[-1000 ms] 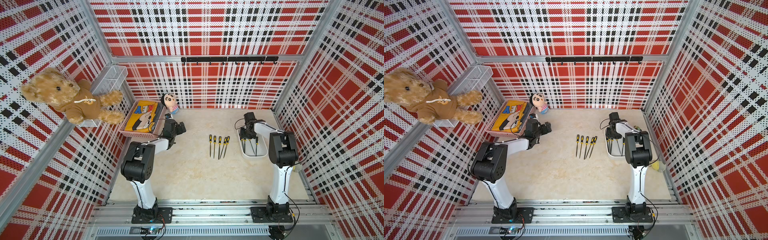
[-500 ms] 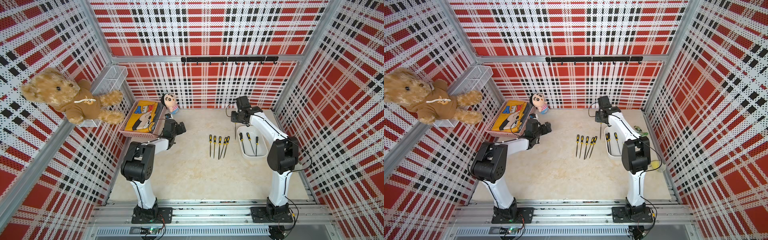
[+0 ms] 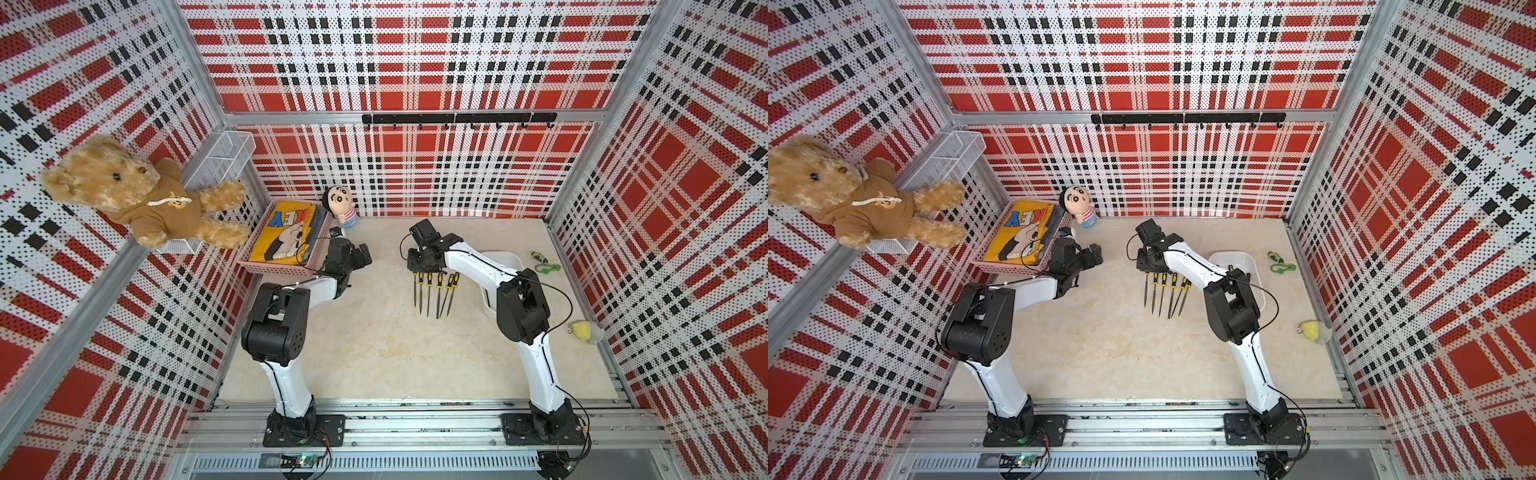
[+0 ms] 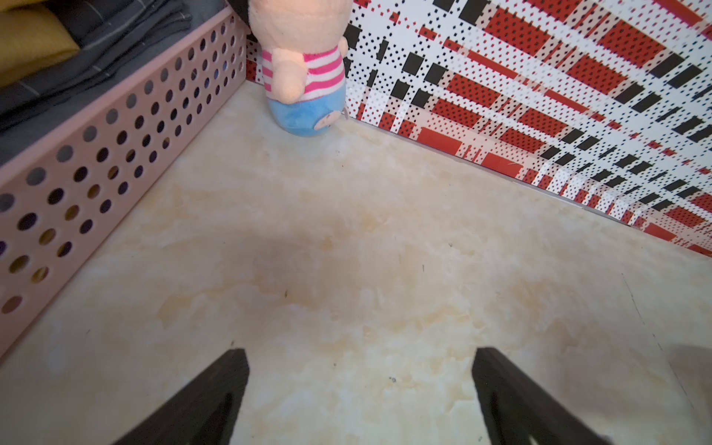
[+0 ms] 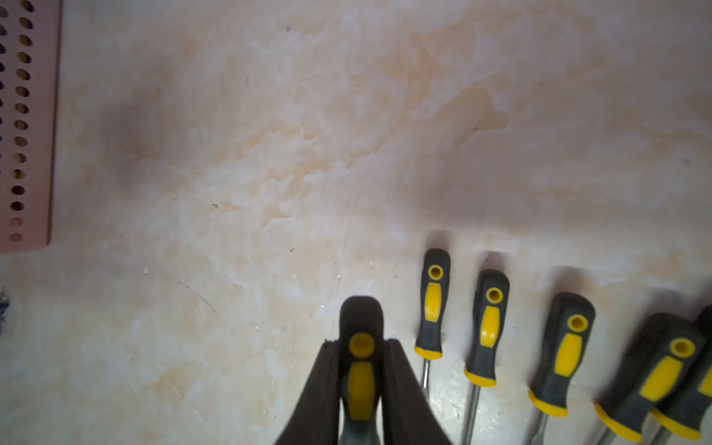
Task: Take the file tool out of the storage box
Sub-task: Place the file tool at the center of the board.
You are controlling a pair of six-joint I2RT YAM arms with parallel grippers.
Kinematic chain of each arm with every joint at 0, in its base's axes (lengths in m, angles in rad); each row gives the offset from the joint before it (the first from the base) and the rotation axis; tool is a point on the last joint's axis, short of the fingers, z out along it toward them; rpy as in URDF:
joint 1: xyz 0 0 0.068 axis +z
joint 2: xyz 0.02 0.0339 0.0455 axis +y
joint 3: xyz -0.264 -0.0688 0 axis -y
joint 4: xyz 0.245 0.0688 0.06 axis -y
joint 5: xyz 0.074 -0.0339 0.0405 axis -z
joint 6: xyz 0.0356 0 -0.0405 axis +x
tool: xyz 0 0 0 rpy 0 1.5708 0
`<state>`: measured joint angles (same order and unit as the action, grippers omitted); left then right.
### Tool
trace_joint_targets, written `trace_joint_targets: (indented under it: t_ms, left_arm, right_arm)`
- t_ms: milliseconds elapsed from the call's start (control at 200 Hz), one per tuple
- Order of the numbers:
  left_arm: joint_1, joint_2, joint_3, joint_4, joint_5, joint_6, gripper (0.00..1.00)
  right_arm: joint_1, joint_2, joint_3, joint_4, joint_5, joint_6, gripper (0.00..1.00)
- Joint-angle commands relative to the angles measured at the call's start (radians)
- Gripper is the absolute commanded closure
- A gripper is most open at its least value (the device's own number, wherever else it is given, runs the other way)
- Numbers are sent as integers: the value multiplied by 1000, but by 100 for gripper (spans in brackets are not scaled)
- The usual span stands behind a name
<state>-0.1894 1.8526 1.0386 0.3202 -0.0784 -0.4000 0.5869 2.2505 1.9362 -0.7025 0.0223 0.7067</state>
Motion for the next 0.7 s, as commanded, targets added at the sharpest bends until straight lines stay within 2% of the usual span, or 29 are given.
trace_joint_targets:
  t_ms: [0, 100, 456, 696]
  left_arm:
    - [15, -23, -11, 1, 7, 9, 2]
    - [18, -24, -22, 8, 6, 8, 2]
    - [32, -38, -59, 22, 11, 2, 2]
    - [38, -39, -62, 23, 15, -1, 2]
  right_arm:
    - [-6, 19, -18, 42, 32, 89, 93]
    - [-5, 40, -15, 70, 26, 93, 92]
    - [16, 208, 228, -80, 25, -29, 90]
    - [36, 216, 200, -97, 16, -44, 88]
